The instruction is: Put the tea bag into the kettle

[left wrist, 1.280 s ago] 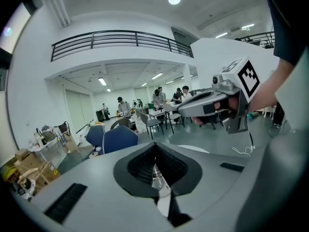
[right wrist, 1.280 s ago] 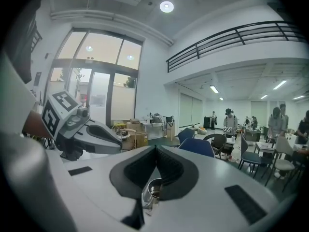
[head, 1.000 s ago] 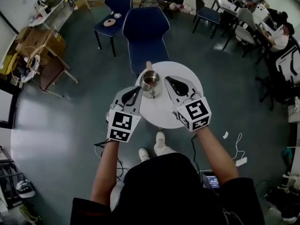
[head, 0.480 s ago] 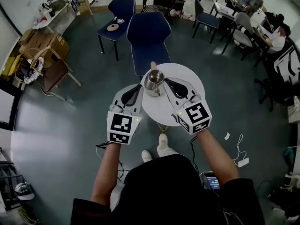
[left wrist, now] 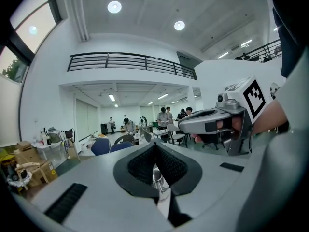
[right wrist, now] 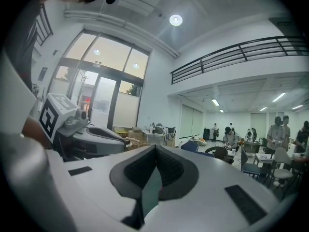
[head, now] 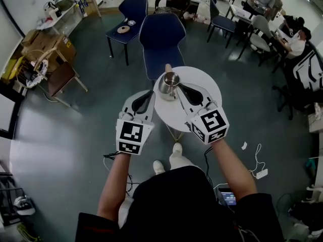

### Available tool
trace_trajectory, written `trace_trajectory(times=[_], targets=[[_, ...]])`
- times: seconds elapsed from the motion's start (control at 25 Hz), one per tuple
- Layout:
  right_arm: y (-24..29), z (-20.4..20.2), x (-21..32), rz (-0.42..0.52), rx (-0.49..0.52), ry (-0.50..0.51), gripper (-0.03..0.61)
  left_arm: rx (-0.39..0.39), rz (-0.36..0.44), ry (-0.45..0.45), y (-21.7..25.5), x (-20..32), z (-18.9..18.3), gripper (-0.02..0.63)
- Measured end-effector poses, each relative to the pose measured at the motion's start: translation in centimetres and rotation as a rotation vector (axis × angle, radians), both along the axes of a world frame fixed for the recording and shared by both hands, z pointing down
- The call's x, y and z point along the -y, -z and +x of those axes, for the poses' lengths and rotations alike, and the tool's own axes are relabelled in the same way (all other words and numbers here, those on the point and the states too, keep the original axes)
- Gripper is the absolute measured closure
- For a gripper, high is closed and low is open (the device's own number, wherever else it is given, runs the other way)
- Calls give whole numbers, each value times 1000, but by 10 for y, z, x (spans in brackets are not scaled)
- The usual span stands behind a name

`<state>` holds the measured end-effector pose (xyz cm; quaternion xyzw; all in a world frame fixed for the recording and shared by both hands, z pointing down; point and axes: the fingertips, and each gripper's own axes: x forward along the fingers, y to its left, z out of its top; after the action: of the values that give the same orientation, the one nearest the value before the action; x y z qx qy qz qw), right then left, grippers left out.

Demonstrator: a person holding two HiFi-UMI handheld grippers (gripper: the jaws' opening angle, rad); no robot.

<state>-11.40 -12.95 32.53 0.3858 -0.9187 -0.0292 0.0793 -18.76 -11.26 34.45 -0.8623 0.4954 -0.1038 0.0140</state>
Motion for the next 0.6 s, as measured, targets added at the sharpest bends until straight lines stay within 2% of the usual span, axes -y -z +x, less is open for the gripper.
trace_trajectory(times=[0.6], targets=[[7,14,-19,18,-1,-25,560,-22,16,-12,3,-12,7,598]])
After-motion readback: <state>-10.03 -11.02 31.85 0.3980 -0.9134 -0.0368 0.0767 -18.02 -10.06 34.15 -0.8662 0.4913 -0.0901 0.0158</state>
